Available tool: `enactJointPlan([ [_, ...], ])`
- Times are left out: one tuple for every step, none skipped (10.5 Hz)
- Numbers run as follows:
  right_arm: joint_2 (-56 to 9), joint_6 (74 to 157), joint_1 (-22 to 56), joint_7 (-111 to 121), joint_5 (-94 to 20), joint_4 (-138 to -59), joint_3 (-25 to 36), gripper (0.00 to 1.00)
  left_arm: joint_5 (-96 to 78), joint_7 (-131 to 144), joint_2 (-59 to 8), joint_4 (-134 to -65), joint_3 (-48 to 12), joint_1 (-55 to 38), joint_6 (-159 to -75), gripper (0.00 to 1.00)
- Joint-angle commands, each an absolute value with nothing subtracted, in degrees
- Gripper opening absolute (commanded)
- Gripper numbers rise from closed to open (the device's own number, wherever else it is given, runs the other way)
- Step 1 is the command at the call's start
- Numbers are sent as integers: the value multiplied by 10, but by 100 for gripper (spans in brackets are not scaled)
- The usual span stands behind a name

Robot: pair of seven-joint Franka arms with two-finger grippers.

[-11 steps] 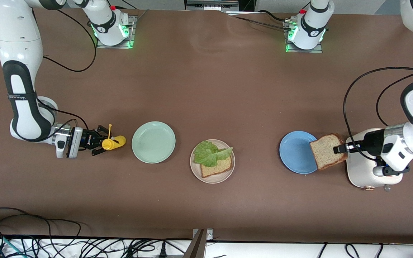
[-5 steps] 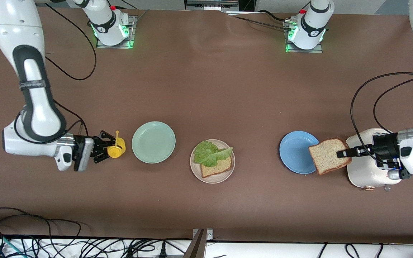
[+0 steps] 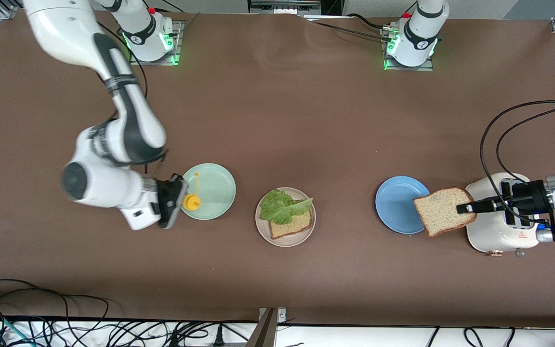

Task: Make sandwich on beige plate with both arms
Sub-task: 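Tilt the mustard bottle over the lettuce while the left gripper lifts bread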

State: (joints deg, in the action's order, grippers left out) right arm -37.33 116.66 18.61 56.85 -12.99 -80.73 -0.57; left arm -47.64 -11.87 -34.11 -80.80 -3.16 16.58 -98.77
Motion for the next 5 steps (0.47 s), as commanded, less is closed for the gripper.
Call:
enactJointPlan([
  [-385, 1172, 262, 476, -11, -779, 1, 0, -519, -147, -359, -799, -37, 187, -963, 0],
  [-395, 1172, 285, 417, 42, -774, 1, 0, -523, -147, -359, -800, -37, 188, -962, 0],
  [-402, 1171, 312, 372, 95, -771, 2, 0, -534, -147, -359, -800, -37, 189, -962, 0],
  [-416, 1170, 331, 344, 153, -761, 1, 0, -536, -147, -359, -801, -37, 190, -961, 0],
  [-428, 1171, 344, 317, 180, -760, 1, 0, -542, -147, -363, -801, -37, 190, -961, 0],
])
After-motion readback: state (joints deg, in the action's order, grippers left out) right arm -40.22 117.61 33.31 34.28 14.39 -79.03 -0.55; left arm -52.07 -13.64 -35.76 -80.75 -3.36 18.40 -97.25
